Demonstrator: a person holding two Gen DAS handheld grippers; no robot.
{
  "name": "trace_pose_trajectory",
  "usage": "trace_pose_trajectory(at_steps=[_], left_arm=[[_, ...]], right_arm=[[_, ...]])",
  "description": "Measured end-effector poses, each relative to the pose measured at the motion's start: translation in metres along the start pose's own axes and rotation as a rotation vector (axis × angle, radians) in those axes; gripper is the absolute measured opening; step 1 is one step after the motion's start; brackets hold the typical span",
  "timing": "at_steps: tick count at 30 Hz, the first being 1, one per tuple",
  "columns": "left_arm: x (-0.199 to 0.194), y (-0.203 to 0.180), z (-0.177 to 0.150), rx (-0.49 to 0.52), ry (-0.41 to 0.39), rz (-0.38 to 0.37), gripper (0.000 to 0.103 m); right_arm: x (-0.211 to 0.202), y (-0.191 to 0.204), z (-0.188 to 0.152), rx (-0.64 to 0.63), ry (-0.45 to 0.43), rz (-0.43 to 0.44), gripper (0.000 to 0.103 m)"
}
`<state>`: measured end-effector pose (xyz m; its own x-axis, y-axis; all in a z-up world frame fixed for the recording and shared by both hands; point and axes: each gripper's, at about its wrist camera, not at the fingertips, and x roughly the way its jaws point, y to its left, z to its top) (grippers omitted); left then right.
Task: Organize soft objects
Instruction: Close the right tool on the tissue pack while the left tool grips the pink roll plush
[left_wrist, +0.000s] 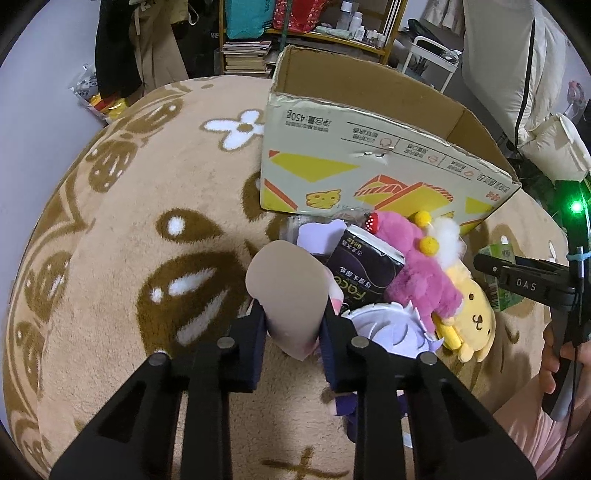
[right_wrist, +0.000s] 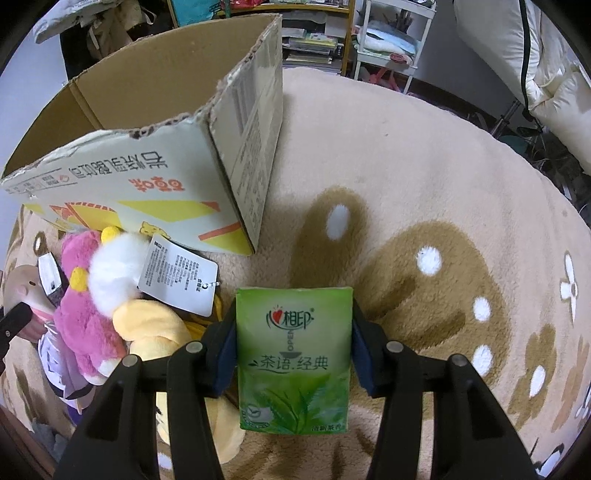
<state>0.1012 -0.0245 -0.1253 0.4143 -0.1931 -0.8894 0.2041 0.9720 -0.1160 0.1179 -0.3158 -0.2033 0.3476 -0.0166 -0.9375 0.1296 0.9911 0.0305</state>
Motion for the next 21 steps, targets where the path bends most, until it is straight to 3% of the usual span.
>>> trace_pose_trajectory(at_steps=[9, 21], left_arm=[[-0.007, 0.0, 0.0, -0.001, -0.034, -0.004, 0.02], [-0.034, 0.0, -0.001, 0.009, -0.157, 0.049, 0.02]], right_arm=[[-0.015, -0.013, -0.001, 0.003, -0.039, 0.015, 0.055], [-0.043, -0.011, -0.008, -0.012, -0.148, 0.064, 0.055]])
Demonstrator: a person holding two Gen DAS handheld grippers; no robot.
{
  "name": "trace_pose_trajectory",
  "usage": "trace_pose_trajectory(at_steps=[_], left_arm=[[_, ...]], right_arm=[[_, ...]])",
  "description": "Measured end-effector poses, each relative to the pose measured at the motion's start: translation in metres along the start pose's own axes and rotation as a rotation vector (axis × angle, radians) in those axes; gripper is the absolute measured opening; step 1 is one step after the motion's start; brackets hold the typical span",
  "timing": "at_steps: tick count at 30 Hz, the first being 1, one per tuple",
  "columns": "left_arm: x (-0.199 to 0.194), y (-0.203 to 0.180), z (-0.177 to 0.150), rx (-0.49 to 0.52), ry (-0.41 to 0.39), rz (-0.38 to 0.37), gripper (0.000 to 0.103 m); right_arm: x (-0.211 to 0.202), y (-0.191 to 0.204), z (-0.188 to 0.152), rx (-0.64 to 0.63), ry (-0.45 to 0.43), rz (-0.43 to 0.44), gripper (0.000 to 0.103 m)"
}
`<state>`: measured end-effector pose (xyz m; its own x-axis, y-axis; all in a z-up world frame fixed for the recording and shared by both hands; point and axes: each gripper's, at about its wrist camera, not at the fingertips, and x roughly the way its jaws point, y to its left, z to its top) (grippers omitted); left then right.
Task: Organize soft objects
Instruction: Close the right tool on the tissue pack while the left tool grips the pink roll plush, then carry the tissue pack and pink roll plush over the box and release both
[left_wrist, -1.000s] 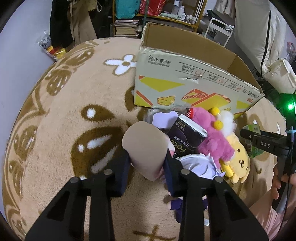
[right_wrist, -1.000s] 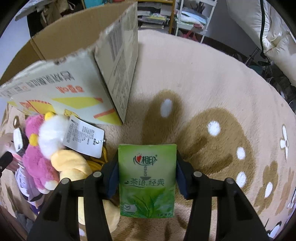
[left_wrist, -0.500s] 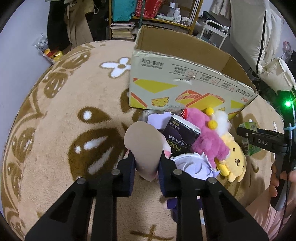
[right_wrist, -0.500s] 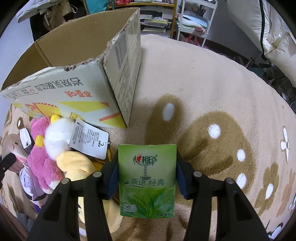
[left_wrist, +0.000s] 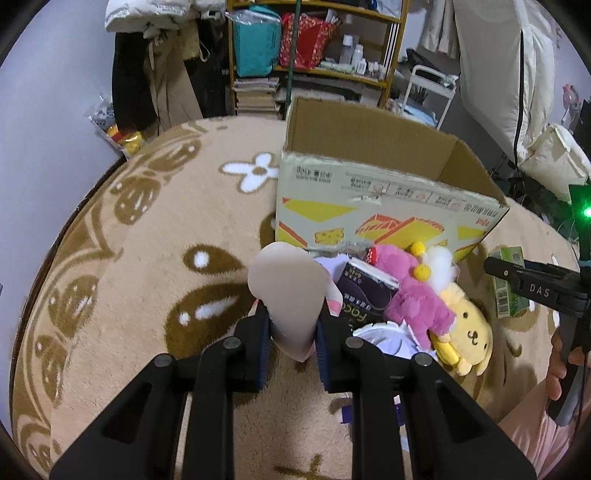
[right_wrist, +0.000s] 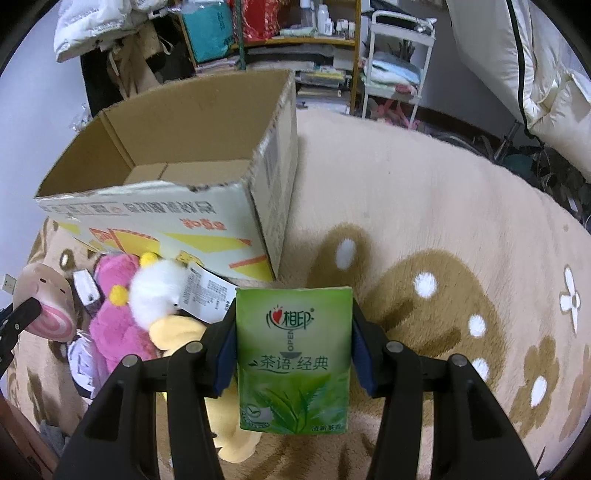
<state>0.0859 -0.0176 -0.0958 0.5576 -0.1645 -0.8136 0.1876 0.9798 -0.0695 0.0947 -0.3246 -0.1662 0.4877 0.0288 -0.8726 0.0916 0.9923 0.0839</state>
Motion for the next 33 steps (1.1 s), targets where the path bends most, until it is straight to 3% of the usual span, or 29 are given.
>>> trace_pose_trajectory(at_steps=[5, 9, 17, 33], left_arm=[[-0.017, 0.003, 0.002, -0.016, -0.084, 0.0, 0.02], [-0.035, 0.002, 0.003, -0.003, -0.18, 0.044, 0.02], [-0.071, -0.007, 0.006, 0.05, -0.329, 0.106, 0.02], [-0.114, -0.023, 0.045, 0.112, -0.516, 0.106, 0.02]], right_arm=[[-0.013, 0.001, 0.001, 0.006, -0.054, 0.008, 0.055], [-0.027, -0.003, 0.0, 0.049, -0.093, 0.063, 0.055], [-0.062, 0.002, 0.0, 0.027, -0.231, 0.078, 0.055], [-0.113, 0.031, 0.017, -0.07, -0.444, 0.066, 0.055]])
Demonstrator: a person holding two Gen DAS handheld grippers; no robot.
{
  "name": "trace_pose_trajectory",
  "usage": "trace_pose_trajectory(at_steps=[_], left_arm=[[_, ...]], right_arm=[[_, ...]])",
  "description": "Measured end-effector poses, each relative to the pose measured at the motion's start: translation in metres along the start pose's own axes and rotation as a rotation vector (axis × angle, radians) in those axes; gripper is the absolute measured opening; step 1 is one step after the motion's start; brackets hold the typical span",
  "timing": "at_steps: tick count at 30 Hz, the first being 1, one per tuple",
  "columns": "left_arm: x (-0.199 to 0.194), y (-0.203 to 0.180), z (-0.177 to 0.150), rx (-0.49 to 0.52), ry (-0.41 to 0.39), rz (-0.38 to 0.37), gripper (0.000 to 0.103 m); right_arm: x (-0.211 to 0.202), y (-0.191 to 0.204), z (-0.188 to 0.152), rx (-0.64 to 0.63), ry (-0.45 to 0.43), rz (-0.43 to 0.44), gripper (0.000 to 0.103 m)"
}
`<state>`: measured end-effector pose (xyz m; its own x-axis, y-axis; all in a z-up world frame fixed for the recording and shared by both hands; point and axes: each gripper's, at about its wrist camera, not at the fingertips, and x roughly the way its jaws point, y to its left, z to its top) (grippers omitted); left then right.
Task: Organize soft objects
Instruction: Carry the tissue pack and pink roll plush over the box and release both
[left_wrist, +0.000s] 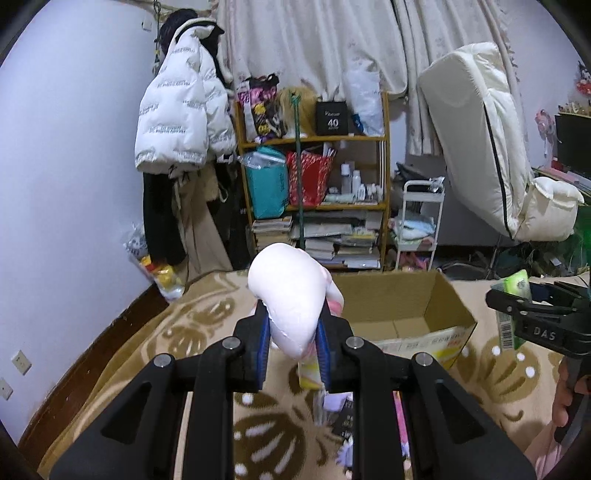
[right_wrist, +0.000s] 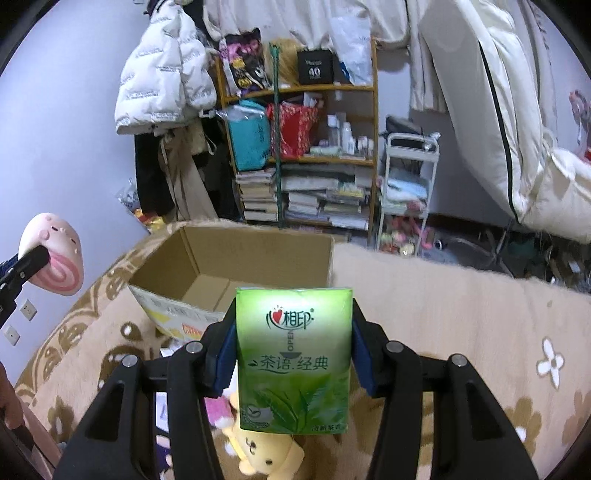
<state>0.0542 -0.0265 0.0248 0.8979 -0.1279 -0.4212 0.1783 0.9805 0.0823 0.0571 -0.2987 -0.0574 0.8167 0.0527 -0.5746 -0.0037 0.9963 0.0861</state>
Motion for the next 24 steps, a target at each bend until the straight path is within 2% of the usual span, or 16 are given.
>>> trace_pose_trajectory(at_steps=[5, 11, 17, 21, 24], left_arm=[[0.01, -0.007, 0.022, 0.02, -0.046, -0.02, 0.021], [0.033, -0.016, 0.038, 0.03, -0.061, -0.04, 0.021], [0.057, -0.025, 0.031, 0.035, -0.04, -0.058, 0.021], [0.075, -0.031, 0.018, 0.071, -0.013, -0.039, 0.022], [0.089, -0.035, 0.009, 0.078, 0.024, -0.063, 0.022]], right_arm=[[0.006, 0.009, 0.019, -0.031, -0.04, -0.006, 0.055], [0.018, 0.019, 0.04, -0.05, -0.073, -0.005, 0.056], [0.038, 0.022, 0.05, -0.045, -0.093, -0.012, 0.056], [0.055, 0.021, 0.044, -0.068, -0.087, -0.02, 0.056], [0.066, 0.022, 0.037, -0.107, -0.083, -0.025, 0.056]])
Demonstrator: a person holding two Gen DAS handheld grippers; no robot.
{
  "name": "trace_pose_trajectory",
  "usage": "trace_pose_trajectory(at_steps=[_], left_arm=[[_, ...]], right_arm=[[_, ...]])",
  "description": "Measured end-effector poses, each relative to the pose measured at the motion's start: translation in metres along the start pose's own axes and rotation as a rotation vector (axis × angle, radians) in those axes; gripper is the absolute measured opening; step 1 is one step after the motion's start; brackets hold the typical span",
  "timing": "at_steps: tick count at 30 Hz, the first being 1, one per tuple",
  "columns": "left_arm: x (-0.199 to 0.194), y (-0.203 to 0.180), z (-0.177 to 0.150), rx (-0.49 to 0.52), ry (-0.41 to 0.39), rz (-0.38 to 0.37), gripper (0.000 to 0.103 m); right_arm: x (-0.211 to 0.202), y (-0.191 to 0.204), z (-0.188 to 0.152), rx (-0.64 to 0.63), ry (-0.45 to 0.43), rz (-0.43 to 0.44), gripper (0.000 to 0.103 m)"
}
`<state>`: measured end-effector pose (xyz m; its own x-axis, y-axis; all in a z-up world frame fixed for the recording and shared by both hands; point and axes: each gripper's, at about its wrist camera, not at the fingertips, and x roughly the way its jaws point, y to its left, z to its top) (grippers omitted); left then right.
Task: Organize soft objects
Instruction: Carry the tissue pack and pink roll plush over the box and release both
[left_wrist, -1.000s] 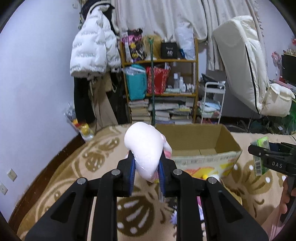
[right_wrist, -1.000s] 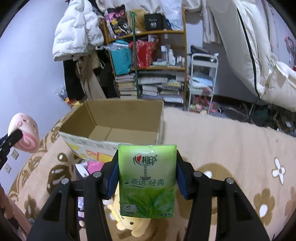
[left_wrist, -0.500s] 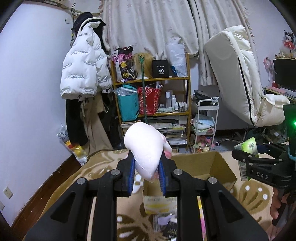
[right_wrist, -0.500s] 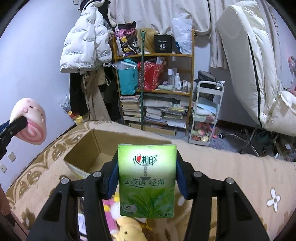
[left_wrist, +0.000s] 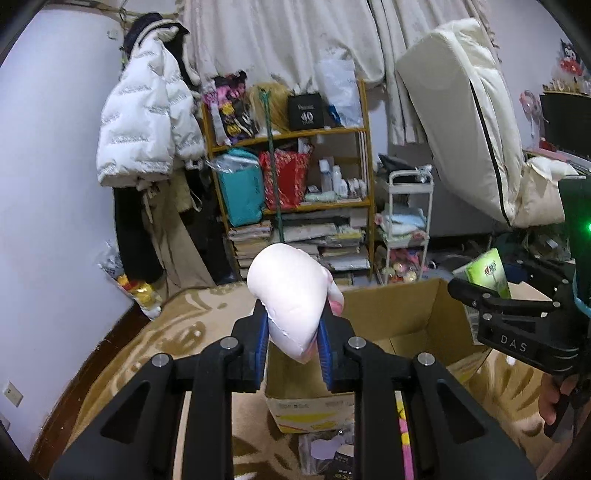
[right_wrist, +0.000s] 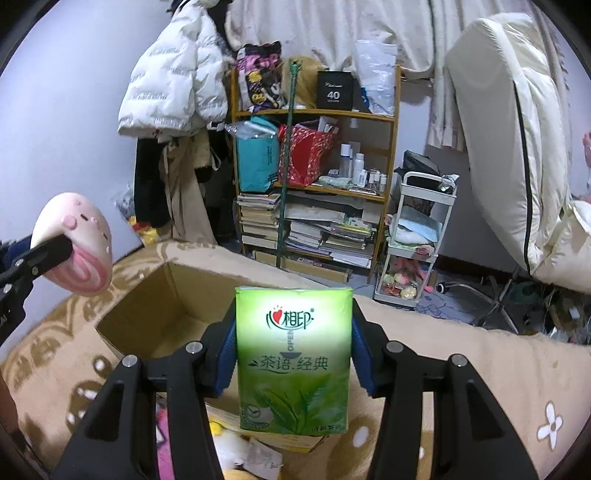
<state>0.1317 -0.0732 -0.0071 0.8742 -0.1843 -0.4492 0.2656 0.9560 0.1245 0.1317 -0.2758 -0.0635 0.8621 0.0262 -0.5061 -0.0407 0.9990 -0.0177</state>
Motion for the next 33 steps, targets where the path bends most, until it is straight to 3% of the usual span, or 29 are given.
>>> trace_pose_trajectory(at_steps=[9, 15, 20, 33], left_arm=[[0.027, -0.01, -0.015, 0.005, 0.063, -0.053, 0.023], [0.042, -0.015, -0.024, 0.012, 0.125, -0.049, 0.025], [0.05, -0.013, -0.031, 0.013, 0.171, -0.021, 0.025], [0.066, -0.004, -0.039, -0.057, 0.255, -0.07, 0.032]], right_arm=[[0.021, -0.011, -0.009, 0.076, 0.006, 0.041, 0.056], [0.02, -0.007, -0.013, 0.079, -0.02, 0.072, 0.056], [0.027, 0.002, -0.017, 0.056, 0.018, 0.059, 0.056], [0.047, 0.002, -0.022, 0.062, 0.111, 0.051, 0.057]])
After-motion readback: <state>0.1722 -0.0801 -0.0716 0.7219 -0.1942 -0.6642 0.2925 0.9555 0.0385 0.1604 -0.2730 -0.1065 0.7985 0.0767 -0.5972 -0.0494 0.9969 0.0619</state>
